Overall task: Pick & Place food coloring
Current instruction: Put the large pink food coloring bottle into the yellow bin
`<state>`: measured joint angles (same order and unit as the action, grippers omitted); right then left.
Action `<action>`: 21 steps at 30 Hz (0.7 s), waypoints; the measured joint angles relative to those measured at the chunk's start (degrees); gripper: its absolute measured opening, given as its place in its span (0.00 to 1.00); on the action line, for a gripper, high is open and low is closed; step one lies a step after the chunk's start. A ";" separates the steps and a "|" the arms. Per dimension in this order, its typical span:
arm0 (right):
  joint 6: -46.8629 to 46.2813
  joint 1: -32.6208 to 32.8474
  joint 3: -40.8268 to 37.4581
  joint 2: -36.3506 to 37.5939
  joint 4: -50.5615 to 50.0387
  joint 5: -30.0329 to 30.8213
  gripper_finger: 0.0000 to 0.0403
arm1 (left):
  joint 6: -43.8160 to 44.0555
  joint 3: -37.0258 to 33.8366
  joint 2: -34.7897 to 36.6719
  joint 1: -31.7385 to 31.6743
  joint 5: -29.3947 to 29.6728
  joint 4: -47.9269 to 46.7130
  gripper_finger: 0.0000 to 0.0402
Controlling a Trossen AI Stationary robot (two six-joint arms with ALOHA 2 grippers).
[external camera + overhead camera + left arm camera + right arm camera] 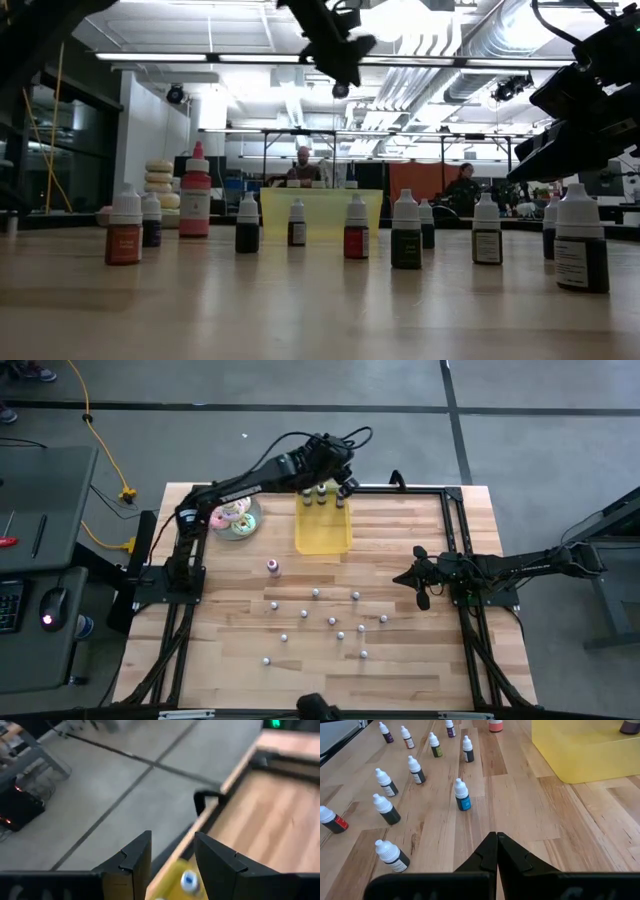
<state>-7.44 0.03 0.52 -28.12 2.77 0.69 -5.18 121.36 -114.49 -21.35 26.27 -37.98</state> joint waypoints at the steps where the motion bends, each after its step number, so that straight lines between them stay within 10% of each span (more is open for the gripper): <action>1: 0.00 0.02 0.01 0.02 0.02 -0.02 0.00 | -0.89 0.00 0.84 -0.01 -0.63 -2.02 0.36; 14: 0.00 0.02 0.02 0.02 0.02 0.00 0.00 | -9.40 -0.09 9.58 0.60 -19.99 -44.22 0.36; 21: 0.00 0.02 0.02 0.02 0.02 -0.02 0.00 | -9.56 -1.70 13.70 3.57 -31.01 -51.55 0.36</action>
<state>-7.44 0.05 0.54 -28.10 2.79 0.67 -14.74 119.66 -100.79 -17.78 -4.74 -89.53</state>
